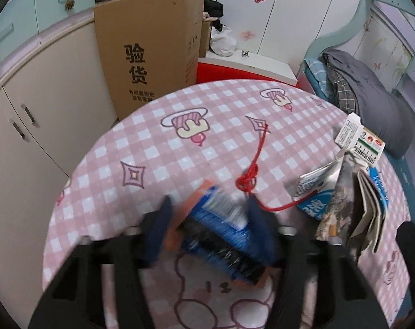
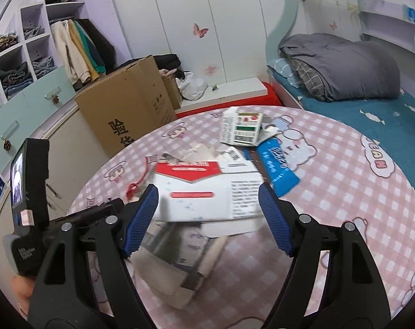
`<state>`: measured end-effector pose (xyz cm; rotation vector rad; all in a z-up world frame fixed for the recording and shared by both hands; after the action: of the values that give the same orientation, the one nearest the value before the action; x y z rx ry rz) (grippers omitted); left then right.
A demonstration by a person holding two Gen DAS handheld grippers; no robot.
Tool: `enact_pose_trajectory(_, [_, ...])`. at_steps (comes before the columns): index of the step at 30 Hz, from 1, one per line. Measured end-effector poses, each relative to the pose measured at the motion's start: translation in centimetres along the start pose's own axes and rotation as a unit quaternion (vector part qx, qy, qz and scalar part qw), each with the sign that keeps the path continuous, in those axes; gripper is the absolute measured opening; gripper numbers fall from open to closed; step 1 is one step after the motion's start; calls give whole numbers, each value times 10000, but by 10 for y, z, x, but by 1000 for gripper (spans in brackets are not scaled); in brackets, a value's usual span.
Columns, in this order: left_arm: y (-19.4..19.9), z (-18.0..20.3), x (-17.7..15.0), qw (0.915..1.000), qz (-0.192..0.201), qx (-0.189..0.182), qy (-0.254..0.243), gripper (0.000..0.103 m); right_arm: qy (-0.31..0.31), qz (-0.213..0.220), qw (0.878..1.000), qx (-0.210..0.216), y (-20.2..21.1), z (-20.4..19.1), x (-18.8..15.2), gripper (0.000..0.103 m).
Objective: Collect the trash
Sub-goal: 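Grasp the blue snack bag with the left tool while the right tool grasps the red string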
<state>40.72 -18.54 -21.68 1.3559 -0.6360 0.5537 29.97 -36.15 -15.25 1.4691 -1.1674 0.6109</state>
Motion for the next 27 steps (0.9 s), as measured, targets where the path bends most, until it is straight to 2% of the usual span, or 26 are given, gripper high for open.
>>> enact_pose_trajectory(6, [7, -19, -1, 9990, -44, -353, 256, 36, 272, 38, 9996, 57, 0, -28, 4, 74])
enact_pose_trajectory(14, [23, -65, 8, 9970, 217, -394, 626, 34, 777, -138, 9959, 437, -19, -88, 0, 74])
enact_pose_trajectory(18, [27, -90, 17, 9956, 342, -314, 815, 34, 1064, -513, 9905, 698, -44, -120, -12, 72])
enact_pose_trajectory(21, [28, -106, 22, 9950, 430, -210, 872, 34, 1258, -885, 9852, 760, -68, -137, -24, 62])
enact_pose_trajectory(23, [27, -115, 25, 9947, 471, -151, 905, 34, 1306, -1155, 9821, 707, -86, -142, -31, 60])
enact_pose_trajectory(27, [23, -126, 28, 9944, 507, -113, 922, 34, 1338, -1412, 9801, 394, -109, -137, -39, 53])
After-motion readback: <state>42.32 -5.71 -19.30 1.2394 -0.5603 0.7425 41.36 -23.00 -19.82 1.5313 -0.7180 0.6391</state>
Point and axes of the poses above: each gripper's, at about its wrist camera, not at the fingertips, and y roughly against the way its jaws point, z to its right, x to its top, the point moved 8 cm from there along -y, roughly the way its jaws point, and after that the axes turned 10 degrees about z, right-handed, at the moved point
